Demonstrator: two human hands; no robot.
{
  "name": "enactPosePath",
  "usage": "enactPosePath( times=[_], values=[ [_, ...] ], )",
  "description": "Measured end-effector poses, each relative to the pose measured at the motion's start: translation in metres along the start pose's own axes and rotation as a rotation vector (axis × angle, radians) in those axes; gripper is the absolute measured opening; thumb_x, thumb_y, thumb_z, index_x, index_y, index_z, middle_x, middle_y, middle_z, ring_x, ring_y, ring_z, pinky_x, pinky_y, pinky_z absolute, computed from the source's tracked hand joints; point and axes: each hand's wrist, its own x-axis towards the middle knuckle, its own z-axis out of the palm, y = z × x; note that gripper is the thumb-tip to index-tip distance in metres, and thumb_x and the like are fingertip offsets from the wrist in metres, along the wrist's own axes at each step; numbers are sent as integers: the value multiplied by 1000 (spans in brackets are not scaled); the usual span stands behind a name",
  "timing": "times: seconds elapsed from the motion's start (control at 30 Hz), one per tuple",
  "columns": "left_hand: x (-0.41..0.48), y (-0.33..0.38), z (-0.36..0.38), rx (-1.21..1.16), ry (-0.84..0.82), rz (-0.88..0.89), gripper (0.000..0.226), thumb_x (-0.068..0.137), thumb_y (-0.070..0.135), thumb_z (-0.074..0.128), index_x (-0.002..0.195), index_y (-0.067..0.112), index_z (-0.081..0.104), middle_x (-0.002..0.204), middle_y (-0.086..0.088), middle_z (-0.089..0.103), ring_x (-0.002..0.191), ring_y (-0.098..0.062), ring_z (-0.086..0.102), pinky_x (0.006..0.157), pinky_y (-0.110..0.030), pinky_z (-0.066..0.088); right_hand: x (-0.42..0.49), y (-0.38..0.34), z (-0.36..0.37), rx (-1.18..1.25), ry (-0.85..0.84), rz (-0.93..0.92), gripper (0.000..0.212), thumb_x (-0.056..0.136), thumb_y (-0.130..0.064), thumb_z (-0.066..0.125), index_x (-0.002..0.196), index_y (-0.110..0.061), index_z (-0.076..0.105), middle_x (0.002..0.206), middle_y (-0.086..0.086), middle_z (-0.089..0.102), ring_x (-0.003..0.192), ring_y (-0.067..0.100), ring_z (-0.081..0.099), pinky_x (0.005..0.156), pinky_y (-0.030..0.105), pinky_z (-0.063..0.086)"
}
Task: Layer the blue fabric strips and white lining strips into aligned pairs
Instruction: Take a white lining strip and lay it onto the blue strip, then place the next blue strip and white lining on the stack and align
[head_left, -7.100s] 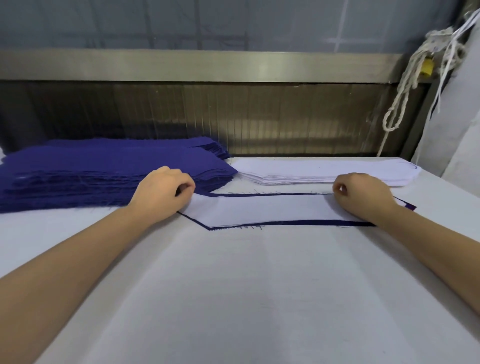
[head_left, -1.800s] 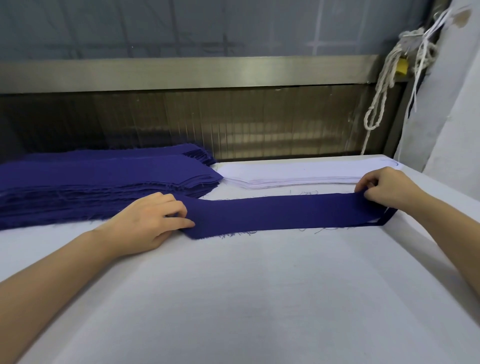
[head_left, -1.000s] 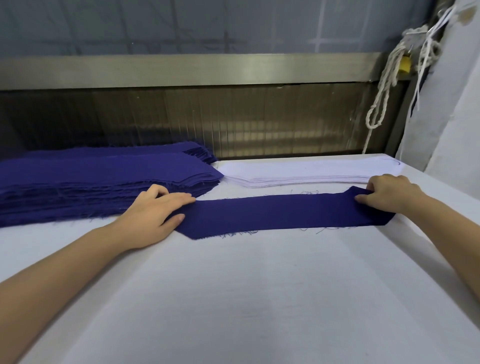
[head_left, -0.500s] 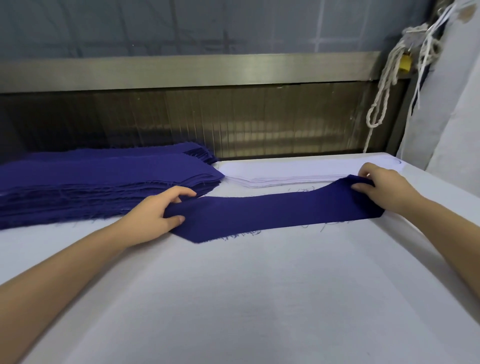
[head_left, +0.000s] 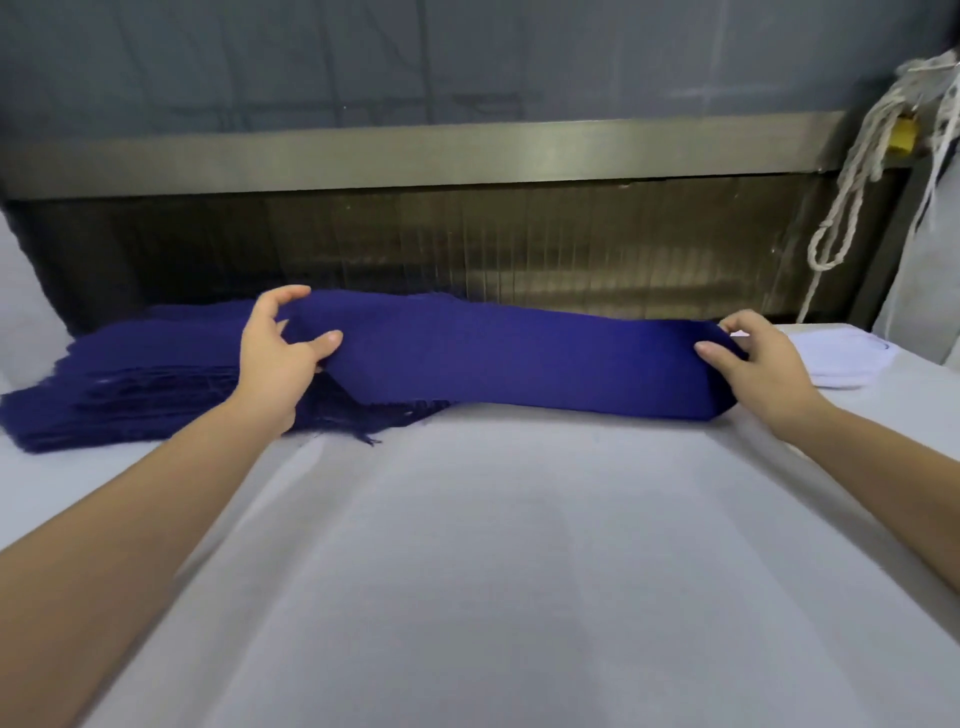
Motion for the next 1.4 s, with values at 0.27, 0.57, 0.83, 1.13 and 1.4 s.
enactPosePath(
  times=[0.27, 0.57, 0.83, 1.13, 1.4],
  values=[
    [62, 0, -55, 459, 136, 89, 52, 82, 0, 66, 128, 17, 48, 129, -9, 53, 119, -26, 49, 95, -32, 41, 23, -44, 92, -21, -88, -60, 12, 90, -17, 61, 92, -14, 49, 83, -2, 56, 75, 14, 51, 61, 23, 37],
    [98, -25, -125, 880, 156, -31, 50, 83, -3, 52, 130, 12, 45, 120, -23, 57, 110, -42, 52, 95, -48, 45, 33, -95, 174, -46, -214, -101, 20, 87, -16, 65, 97, -17, 47, 96, 5, 58, 88, 22, 54, 78, 36, 46],
    [115, -47, -165, 1075, 179, -83, 47, 87, -7, 47, 132, 5, 42, 120, -28, 53, 109, -47, 49, 91, -52, 41, 38, -121, 210, -106, -338, -102, 35, 86, -14, 66, 115, -12, 46, 92, 2, 50, 86, 20, 52, 69, 33, 47],
    [123, -54, -165, 1393, 81, -16, 54, 86, 0, 50, 137, 15, 40, 130, -23, 47, 119, -44, 42, 99, -50, 35, 50, -114, 220, -337, -291, -137, 32, 83, -15, 61, 114, -13, 52, 106, 9, 59, 94, 25, 55, 73, 31, 41],
    [136, -43, -133, 1464, -49, 145, 38, 88, 4, 53, 121, 21, 60, 130, -15, 52, 120, -37, 40, 98, -44, 31, 77, -130, 231, -682, -435, -475, 42, 91, -6, 51, 128, -25, 57, 134, 8, 49, 125, 32, 37, 101, 42, 34]
  ],
)
